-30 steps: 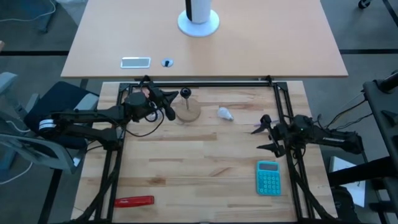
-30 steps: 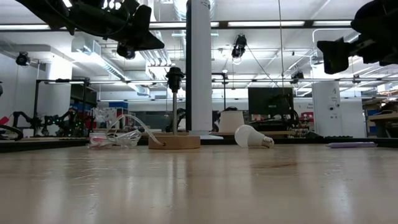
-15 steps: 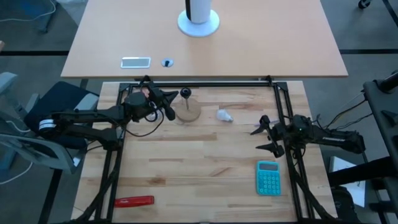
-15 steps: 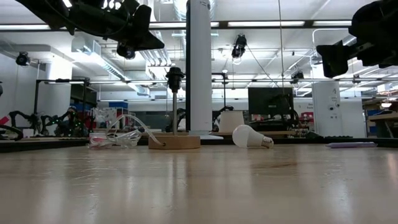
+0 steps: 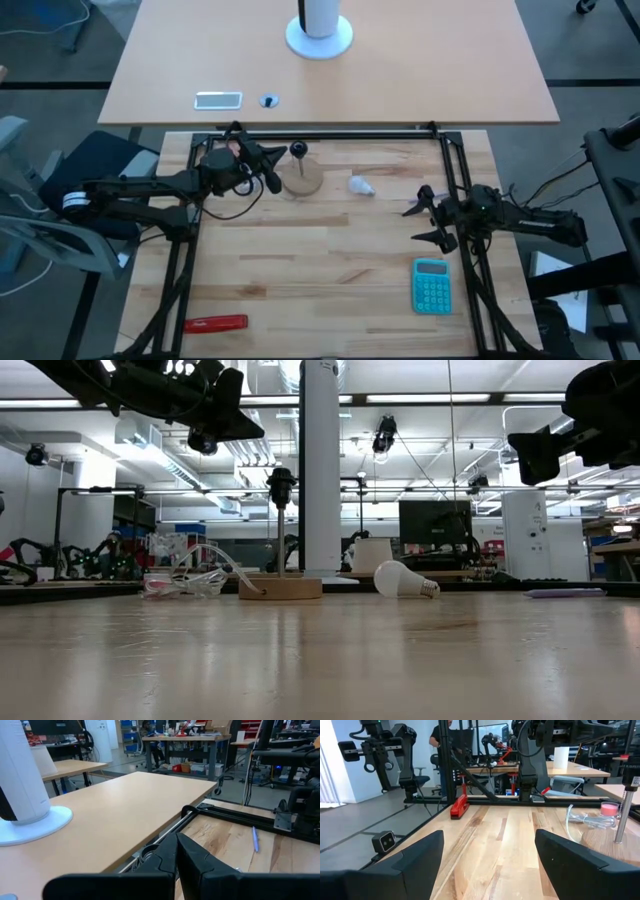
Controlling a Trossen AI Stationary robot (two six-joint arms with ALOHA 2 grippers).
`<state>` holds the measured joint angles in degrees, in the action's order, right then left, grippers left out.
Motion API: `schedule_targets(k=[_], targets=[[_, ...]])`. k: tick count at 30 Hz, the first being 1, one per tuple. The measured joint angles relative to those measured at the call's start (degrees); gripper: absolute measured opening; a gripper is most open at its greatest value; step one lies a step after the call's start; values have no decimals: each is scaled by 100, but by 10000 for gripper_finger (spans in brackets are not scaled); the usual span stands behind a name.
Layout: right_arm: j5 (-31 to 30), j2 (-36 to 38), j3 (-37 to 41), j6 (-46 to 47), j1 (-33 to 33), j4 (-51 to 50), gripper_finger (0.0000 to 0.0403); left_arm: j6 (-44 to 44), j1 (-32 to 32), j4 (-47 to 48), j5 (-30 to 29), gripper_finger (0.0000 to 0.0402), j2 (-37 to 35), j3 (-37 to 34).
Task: Screw lightbulb
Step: Return to Home Position
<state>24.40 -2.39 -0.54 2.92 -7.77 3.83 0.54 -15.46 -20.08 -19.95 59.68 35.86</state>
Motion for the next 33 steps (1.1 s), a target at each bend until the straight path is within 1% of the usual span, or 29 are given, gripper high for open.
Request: schedule_targets(k=[13, 24, 33], targets=[[-2, 0, 0, 0, 0, -2, 293, 0, 0, 0, 0, 0, 0, 0], [-1, 0, 0, 1, 0, -2, 311, 0, 0, 0, 0, 0, 0, 0], [0, 0, 0, 0, 0, -2, 298, 0, 0, 0, 0, 0, 0, 0]])
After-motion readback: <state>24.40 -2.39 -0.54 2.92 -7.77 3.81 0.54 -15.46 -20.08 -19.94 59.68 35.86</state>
